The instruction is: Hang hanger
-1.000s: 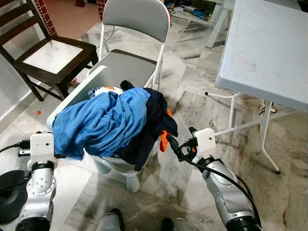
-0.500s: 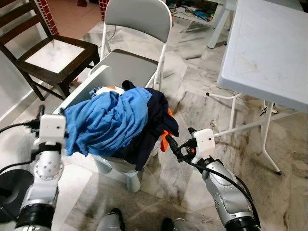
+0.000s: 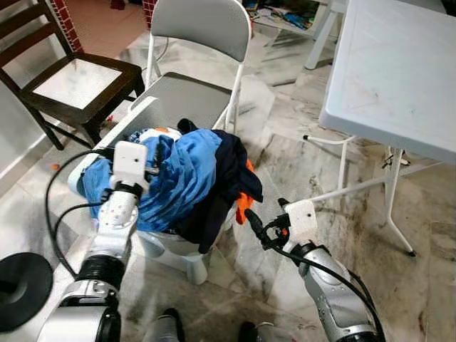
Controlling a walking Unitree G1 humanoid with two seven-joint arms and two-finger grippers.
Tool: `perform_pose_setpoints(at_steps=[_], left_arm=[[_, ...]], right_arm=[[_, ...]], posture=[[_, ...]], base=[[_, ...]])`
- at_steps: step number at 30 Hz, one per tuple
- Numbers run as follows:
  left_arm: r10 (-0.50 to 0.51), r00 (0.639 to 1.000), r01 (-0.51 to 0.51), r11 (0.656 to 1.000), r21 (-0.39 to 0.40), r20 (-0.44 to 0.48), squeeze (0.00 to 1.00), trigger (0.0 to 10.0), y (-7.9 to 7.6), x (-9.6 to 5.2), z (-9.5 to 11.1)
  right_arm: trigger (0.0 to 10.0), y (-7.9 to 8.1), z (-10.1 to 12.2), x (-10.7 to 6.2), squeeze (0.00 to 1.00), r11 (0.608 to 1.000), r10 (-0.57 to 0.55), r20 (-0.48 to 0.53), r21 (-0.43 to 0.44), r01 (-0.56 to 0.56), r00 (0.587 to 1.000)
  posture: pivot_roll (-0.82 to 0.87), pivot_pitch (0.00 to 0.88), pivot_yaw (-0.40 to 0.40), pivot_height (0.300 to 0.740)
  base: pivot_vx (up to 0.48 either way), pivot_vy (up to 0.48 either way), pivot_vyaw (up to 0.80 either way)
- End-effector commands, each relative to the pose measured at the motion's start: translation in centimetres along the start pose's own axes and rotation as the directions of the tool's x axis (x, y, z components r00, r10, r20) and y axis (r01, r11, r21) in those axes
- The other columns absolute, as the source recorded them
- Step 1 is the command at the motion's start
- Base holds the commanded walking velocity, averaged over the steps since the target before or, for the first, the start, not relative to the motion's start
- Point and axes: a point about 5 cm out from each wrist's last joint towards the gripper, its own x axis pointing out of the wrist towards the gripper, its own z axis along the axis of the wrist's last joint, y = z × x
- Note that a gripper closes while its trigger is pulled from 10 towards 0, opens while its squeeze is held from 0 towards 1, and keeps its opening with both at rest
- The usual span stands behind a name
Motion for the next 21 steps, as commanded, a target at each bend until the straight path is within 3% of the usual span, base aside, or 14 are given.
perform_pose_setpoints(at_steps=[1, 5, 13, 14, 15, 16, 17, 21], left_arm=[[-0.04, 0.998, 0.04, 0.999, -0.017, -0.042, 1.0, 10.0, -0.5, -0.1, -0.6], [-0.063, 0.994, 0.061, 0.998, -0.026, -0.085, 1.0, 10.0, -0.9, -0.2, -1.3], [-0.018, 0.973, 0.012, 1.0, -0.027, -0.229, 1.0, 9.9, 1.0, -0.7, -3.2], [-0.018, 0.973, 0.011, 0.999, -0.03, -0.23, 1.0, 3.5, 1.1, -0.8, -3.3], [-0.022, 0.973, 0.014, 0.999, -0.035, -0.229, 1.0, 0.0, 1.2, -0.8, -3.3], [-0.027, 0.973, 0.02, 0.999, -0.032, -0.23, 0.8, 0.0, 1.2, -0.9, -3.4], [-0.026, 0.973, 0.02, 0.999, -0.028, -0.231, 0.0, 0.0, 1.4, -0.9, -3.4], [-0.019, 0.973, 0.014, 1.0, -0.022, -0.229, 0.0, 0.0, 1.8, -1.0, -3.4]], right_arm=[[10.0, -0.3, -0.4, -0.5, 0.0, 1.0, -0.019, -0.018, 0.005, 0.019, 1.0], [10.0, -0.4, -0.6, -0.7, 0.0, 1.0, -0.024, -0.027, 0.01, 0.024, 0.999], [10.0, -0.7, -1.0, -0.8, 0.0, 0.999, -0.028, -0.058, 0.019, 0.029, 0.998], [10.0, -0.7, -1.0, -0.7, 0.0, 0.999, -0.026, -0.06, 0.02, 0.027, 0.998], [10.0, -0.6, -1.1, -0.7, 0.0, 1.0, -0.023, -0.062, 0.02, 0.024, 0.998], [10.0, -0.6, -1.1, -0.6, 0.0, 1.0, -0.02, -0.065, 0.021, 0.022, 0.998], [10.0, -0.5, -1.1, -0.6, 0.0, 1.0, -0.018, -0.068, 0.021, 0.019, 0.998], [10.0, -0.2, -1.1, -0.3, 0.0, 1.0, -0.001, -0.066, 0.019, 0.002, 0.998]], posture=[[0.0, 0.18, -0.046, 0.74], [0.0, 0.17, -0.049, 0.74], [0.02, 0.168, -0.059, 0.74], [0.02, 0.171, -0.057, 0.74], [0.02, 0.171, -0.057, 0.74], [0.02, 0.171, -0.057, 0.74], [0.02, 0.171, -0.057, 0.74], [0.04, 0.166, -0.054, 0.74]], base=[[0.0, 0.0, 0.0], [0.0, 0.0, 0.0], [0.0, 0.0, 0.0], [0.0, 0.0, 0.0], [0.0, 0.0, 0.0], [0.0, 0.0, 0.0], [0.0, 0.0, 0.0], [0.0, 0.0, 0.0]])
